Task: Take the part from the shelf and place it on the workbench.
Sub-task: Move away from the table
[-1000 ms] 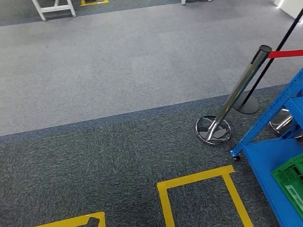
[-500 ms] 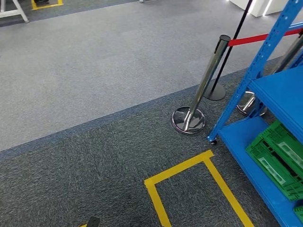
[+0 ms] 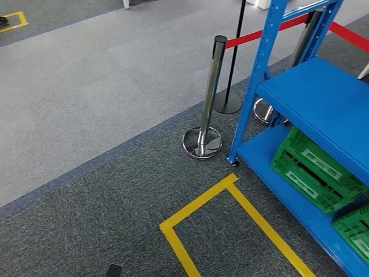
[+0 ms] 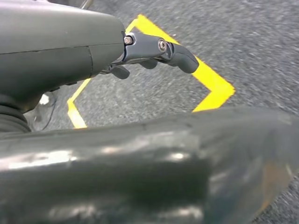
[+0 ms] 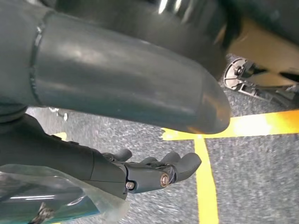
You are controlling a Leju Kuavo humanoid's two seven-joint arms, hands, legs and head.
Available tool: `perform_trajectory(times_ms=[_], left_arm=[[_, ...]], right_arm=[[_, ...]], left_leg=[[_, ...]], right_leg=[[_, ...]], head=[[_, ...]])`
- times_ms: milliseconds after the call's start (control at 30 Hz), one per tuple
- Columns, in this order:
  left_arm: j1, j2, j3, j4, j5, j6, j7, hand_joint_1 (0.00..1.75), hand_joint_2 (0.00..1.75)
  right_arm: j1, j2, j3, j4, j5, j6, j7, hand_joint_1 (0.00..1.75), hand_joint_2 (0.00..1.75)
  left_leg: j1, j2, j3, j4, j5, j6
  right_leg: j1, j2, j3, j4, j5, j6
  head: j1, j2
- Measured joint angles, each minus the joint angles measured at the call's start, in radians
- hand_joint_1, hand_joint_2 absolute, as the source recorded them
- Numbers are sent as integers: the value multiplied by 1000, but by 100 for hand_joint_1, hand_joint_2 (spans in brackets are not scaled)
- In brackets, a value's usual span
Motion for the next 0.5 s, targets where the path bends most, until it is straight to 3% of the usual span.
perform_trajectory(times_ms=[67, 100, 167, 233, 300, 367, 433, 467, 500], left_arm=[[0, 0, 0, 0, 0, 0, 0, 0, 0], [0, 1, 0, 0, 0, 1, 0, 0, 0], [-3, 1, 0, 0, 1, 2, 0, 0, 0], [-6, 0, 0, 0, 1, 3, -1, 0, 0], [-6, -2, 1, 0, 1, 4, -2, 0, 0], [-3, -4, 1, 0, 1, 5, -3, 0, 0], [0, -4, 1, 0, 1, 5, -4, 0, 0], [1, -4, 1, 0, 1, 5, -4, 0, 0], [0, -4, 2, 0, 1, 5, -4, 0, 0]], right_arm=[[0, 1, -1, 0, 0, 0, 0, 0, 0], [-1, 1, -2, 0, 0, 0, 0, 0, 0], [-1, 2, -2, 0, 0, 1, 1, 0, 0], [2, 2, -3, 0, 0, 1, 2, 0, 0], [4, 2, -4, 0, 0, 2, 4, 0, 0], [1, 2, -4, 0, 0, 2, 5, 0, 0], [-1, 2, -5, 0, 0, 2, 5, 0, 0], [0, 2, -5, 0, -1, 2, 5, 0, 0], [1, 1, -5, 0, -1, 2, 5, 0, 0]], left_leg=[[0, -38, 52, -132, 78, 10], [1, -63, 76, -193, 100, 14], [1, -91, 95, -246, 106, 17], [1, -73, 97, -256, 108, 21], [3, -47, 102, -268, 113, 31], [3, -15, 104, -273, 115, 38], [1, 18, 104, -273, 113, 39], [0, 33, 105, -272, 112, 39], [0, 47, 107, -272, 110, 38]], right_leg=[[0, 30, 1, 2, 0, 1], [0, 43, -1, 5, -1, 4], [-3, 66, -12, 7, 2, 15], [-8, 79, -24, 7, 4, 30], [-6, 37, -47, 39, -20, 40], [-3, -28, -102, 147, -80, 46], [-4, -50, -159, 264, -125, 53], [-6, -55, -166, 280, -121, 55], [-7, -61, -151, 256, -98, 57]], head=[[0, 0], [1, 0], [0, 0], [-1, 0], [4, 0], [9, 0], [9, 0], [9, 0], [10, 0]])
